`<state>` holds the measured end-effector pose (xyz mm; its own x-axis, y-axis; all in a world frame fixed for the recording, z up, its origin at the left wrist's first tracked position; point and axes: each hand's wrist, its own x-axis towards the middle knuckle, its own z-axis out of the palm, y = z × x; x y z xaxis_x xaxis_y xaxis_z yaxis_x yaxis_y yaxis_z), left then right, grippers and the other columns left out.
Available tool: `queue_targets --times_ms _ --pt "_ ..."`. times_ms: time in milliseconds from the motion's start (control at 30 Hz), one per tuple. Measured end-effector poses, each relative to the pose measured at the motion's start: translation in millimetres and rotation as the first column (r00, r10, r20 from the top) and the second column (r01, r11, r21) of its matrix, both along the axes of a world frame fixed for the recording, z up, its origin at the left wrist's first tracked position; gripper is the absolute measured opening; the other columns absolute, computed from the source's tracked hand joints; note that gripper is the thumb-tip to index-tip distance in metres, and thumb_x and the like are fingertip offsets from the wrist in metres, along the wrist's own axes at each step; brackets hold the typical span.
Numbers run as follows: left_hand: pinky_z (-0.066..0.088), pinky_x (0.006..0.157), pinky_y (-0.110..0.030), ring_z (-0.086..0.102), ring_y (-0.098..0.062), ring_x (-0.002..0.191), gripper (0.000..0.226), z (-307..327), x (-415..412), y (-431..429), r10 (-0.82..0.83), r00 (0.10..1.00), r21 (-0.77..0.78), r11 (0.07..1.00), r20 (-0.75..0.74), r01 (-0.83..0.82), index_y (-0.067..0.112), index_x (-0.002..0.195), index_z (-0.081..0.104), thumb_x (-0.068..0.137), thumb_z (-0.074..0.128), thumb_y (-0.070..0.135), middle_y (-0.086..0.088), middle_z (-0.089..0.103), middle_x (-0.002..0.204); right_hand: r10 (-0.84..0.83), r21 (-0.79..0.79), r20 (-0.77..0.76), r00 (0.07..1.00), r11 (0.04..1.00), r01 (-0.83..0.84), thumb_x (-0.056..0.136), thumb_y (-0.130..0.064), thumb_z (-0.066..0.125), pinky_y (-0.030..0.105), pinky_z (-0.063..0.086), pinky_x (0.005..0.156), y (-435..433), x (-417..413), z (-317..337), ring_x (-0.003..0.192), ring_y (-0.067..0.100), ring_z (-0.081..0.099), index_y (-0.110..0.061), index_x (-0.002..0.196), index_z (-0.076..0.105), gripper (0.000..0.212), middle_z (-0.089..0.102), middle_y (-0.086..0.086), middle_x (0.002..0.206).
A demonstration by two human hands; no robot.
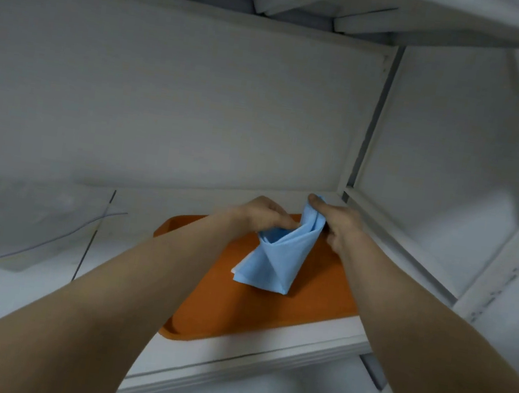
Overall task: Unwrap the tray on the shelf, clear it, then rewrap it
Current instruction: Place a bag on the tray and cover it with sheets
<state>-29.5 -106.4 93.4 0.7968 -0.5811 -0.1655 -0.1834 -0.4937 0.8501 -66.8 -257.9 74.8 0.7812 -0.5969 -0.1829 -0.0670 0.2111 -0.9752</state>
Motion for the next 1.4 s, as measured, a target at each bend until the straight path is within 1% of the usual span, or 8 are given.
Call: queue_targets --times_ms 167,467,600,733,900,1133,1267,1400 --pt "0.046 0.082 -0.025 0.057 -0.013 0.097 0.025 3.6 2.2 -8.0 -0.027 0.998 0.099 0.995 0.065 0.021 0.007 0.107 0.071 0.084 0.066 0.016 -0.007 0.066 0.115 0.054 0.027 0.057 0.997 0.998 -0.056 0.073 -0.018 0.081 0.046 0.056 0.085 -6.1 5.3 7.3 0.086 0.032 0.067 0.0 0.081 0.062 0.027 0.067 0.023 0.103" --pt "0.048 0.076 -0.025 0.061 -0.015 0.089 0.041 10.3 -0.1 -8.6 -0.021 0.998 0.055 0.998 0.059 0.018 0.009 0.098 0.072 0.074 0.075 0.042 -0.002 0.069 0.1 0.008 -0.017 0.084 0.996 1.0 -0.006 0.074 -0.012 0.08 0.043 0.056 0.085 -0.2 5.2 15.9 0.083 0.029 0.064 0.01 0.098 0.063 0.037 0.065 0.02 0.095" --pt "0.05 0.088 -0.029 0.06 -0.016 0.094 0.029 14.8 5.3 -4.6 -0.029 0.996 0.01 1.0 0.082 0.028 0.003 0.106 0.07 0.081 0.072 0.017 -0.008 0.068 0.104 0.054 -0.026 0.071 0.996 0.998 -0.052 0.075 -0.018 0.08 0.035 0.058 0.062 6.7 2.7 23.8 0.066 0.023 0.061 -0.002 0.078 0.061 0.025 0.063 0.015 0.08" --pt "0.048 0.064 -0.023 0.057 -0.016 0.074 0.025 23.6 16.1 4.2 0.086 0.988 -0.14 0.988 0.127 -0.068 -0.004 0.103 0.069 0.088 0.065 0.016 -0.009 0.064 0.086 0.161 -0.204 -0.158 0.974 0.96 -0.192 0.073 -0.036 0.08 0.027 0.047 0.052 18.9 -1.0 35.1 0.061 0.017 0.056 -0.004 0.094 0.066 0.041 0.062 0.008 0.073" --pt "0.05 0.072 -0.026 0.06 -0.02 0.081 0.026 25.2 23.5 10.9 0.113 0.993 -0.266 0.959 0.038 -0.099 -0.005 0.109 0.066 0.092 0.059 0.013 -0.016 0.065 0.099 0.21 -0.185 -0.209 0.955 0.95 -0.25 0.084 -0.011 0.069 0.019 0.047 0.041 24.0 -3.8 43.3 0.055 0.012 0.059 0.0 0.098 0.065 0.018 0.065 0.009 0.077" --pt "0.036 0.077 -0.029 0.055 -0.032 0.108 0.034 40.6 50.8 31.0 0.378 0.786 -0.206 0.926 0.49 -0.317 0.002 0.12 0.054 0.103 0.033 0.023 -0.019 0.059 0.121 -0.078 -0.547 -0.324 0.943 0.829 -0.119 0.09 0.007 0.048 0.012 0.031 0.027 4.9 -11.1 73.7 0.022 0.012 0.045 0.009 0.105 0.057 0.017 0.051 0.016 0.056" --pt "0.037 0.076 -0.028 0.058 -0.03 0.103 0.032 49.5 60.4 39.4 0.34 0.755 -0.162 0.939 0.561 -0.302 0.007 0.108 0.062 0.1 0.04 0.028 -0.014 0.064 0.11 -0.202 -0.64 -0.327 0.923 0.766 -0.06 0.09 0.003 0.048 0.045 0.058 0.067 2.2 -3.7 81.0 0.051 0.027 0.067 0.005 0.103 0.052 0.014 0.062 0.023 0.067" --pt "0.028 0.05 -0.027 0.044 -0.022 0.057 0.037 64.2 65.6 48.9 0.312 0.816 -0.075 0.945 0.487 -0.317 0.013 0.054 0.043 0.088 0.053 0.024 -0.004 0.045 0.056 -0.335 -0.884 -0.323 0.885 0.44 -0.156 0.095 -0.015 0.037 0.036 0.041 0.1 9.2 -4.3 83.4 0.12 0.032 0.054 0.0 0.124 0.054 0.036 0.053 0.02 0.133"
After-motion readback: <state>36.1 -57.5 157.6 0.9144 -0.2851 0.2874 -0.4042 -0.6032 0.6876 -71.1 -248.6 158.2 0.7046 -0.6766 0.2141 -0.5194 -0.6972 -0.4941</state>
